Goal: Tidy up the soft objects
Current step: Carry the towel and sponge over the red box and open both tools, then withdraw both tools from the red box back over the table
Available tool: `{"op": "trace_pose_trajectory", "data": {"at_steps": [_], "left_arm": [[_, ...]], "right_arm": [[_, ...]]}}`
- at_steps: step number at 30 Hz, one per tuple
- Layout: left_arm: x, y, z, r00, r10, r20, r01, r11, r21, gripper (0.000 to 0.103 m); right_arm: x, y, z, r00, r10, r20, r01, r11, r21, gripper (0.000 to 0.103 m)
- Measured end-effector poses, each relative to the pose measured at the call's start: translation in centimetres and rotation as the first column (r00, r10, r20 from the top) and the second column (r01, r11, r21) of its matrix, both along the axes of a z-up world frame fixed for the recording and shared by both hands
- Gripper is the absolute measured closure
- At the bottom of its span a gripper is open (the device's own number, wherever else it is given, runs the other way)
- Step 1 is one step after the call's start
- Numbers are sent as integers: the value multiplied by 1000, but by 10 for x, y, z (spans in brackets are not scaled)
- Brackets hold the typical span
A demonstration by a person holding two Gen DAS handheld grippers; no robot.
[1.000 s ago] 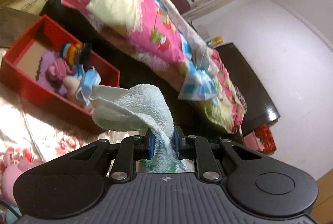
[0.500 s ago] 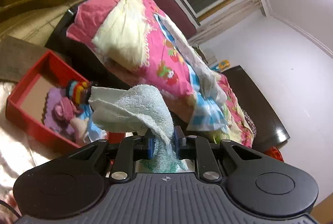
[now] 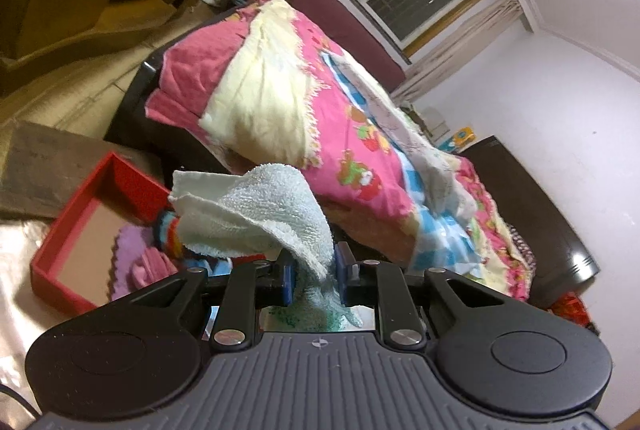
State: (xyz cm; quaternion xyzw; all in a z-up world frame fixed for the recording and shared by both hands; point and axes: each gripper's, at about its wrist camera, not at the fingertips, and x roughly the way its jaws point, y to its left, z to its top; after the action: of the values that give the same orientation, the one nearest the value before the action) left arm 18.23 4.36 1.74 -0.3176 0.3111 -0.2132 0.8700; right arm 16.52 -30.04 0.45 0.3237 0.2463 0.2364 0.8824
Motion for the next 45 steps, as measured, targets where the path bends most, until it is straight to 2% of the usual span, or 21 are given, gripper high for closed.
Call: {"op": "trace_pose_trajectory", "data": {"at_steps": [6, 13, 16, 18, 21, 22, 23, 24, 26, 30, 35, 41, 45], "left_arm": [[21, -3, -8, 1000, 29, -12, -29, 999, 43, 85], [47, -3, -33, 995, 83, -61, -74, 989, 130, 83], [54, -2, -42, 992, 105, -71, -91, 980, 176, 74], [56, -1, -47, 990, 119, -75, -101, 974, 204, 54], [56, -1, -51, 988, 135, -80, -113, 965, 236, 41], [56, -2, -52, 987, 136, -83, -112, 963, 246, 38], [55, -3, -52, 987, 136, -86, -110, 961, 253, 29], [54, -4, -52, 986, 141, -83, -115, 959, 257, 27], [52, -6, -51, 987, 143, -77, -117, 954, 275, 26], [47, -7, -51, 987, 133, -88, -105, 957, 271, 24], [36, -8, -46, 985, 134, -108, -103, 961, 257, 22], [18, -13, -35, 984, 133, -117, -98, 959, 265, 18], [7, -15, -33, 987, 109, -117, -76, 963, 260, 18]], "right_arm": [[30, 9, -6, 1000, -21, 2, 21, 997, -76, 103], [63, 19, -26, 999, -48, -7, 46, 982, -184, 103], [76, 25, -40, 999, -48, -26, 40, 973, -227, 103], [83, 29, -50, 999, -37, -37, 27, 968, -248, 103], [93, 35, -65, 997, -23, -76, 1, 963, -268, 102], [96, 36, -71, 995, -21, -99, -7, 964, -267, 94], [98, 36, -75, 993, -19, -117, -13, 964, -267, 86], [99, 38, -78, 992, -17, -128, -18, 962, -271, 84], [99, 40, -83, 990, -23, -139, -20, 955, -295, 75], [98, 40, -85, 987, -33, -155, -16, 952, -305, 73], [88, 40, -73, 988, -43, -148, -4, 952, -305, 72], [63, 38, -51, 993, -55, -108, 22, 957, -289, 67], [45, 38, -42, 995, -65, -79, 37, 947, -320, 66]]}}
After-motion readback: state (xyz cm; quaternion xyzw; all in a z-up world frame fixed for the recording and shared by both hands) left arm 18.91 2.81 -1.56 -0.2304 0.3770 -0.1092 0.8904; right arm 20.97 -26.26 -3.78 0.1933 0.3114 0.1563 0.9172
